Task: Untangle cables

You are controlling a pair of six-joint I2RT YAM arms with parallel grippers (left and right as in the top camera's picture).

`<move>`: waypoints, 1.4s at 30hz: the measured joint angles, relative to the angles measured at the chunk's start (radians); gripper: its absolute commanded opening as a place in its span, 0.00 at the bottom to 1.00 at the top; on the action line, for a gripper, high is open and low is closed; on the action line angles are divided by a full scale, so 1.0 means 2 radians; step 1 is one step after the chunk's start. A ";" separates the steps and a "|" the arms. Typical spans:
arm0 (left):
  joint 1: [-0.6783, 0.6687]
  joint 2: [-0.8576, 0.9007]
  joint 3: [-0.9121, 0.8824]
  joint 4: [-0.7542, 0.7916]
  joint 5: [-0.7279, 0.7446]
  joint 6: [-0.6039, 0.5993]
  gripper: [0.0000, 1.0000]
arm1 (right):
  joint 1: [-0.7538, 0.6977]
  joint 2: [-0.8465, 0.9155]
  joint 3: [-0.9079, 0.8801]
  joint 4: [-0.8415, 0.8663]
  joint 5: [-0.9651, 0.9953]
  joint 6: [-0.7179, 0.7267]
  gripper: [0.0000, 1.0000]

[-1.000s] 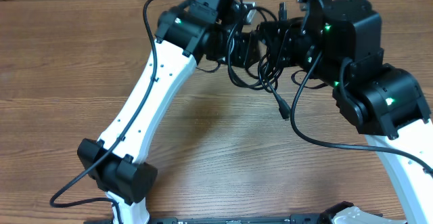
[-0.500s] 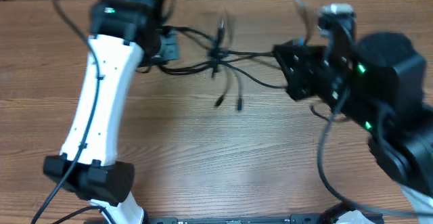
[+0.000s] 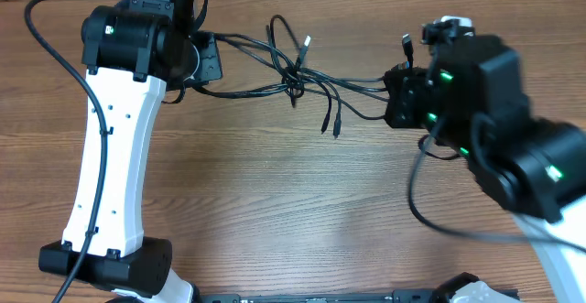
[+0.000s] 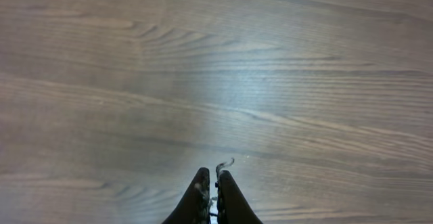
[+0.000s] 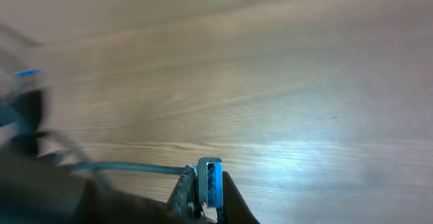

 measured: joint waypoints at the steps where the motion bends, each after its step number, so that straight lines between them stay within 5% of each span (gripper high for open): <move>1: 0.002 -0.002 -0.002 -0.006 -0.002 -0.003 0.04 | -0.004 0.010 0.000 -0.006 0.002 0.009 0.04; 13: 0.110 -0.098 -0.010 -0.023 0.002 -0.011 0.04 | -0.196 0.043 0.004 -0.025 -0.004 0.058 0.04; 27: 0.110 -0.112 -0.012 -0.004 0.005 -0.027 0.04 | -0.216 0.054 0.005 -0.040 -0.019 0.077 0.04; 39: 0.238 -0.189 -0.014 -0.010 0.214 -0.066 0.04 | -0.403 0.041 0.000 -0.031 -0.255 0.092 0.04; 42: 0.331 -0.193 -0.005 0.027 0.066 -0.079 0.04 | -0.513 0.054 0.000 -0.006 -0.151 0.084 0.04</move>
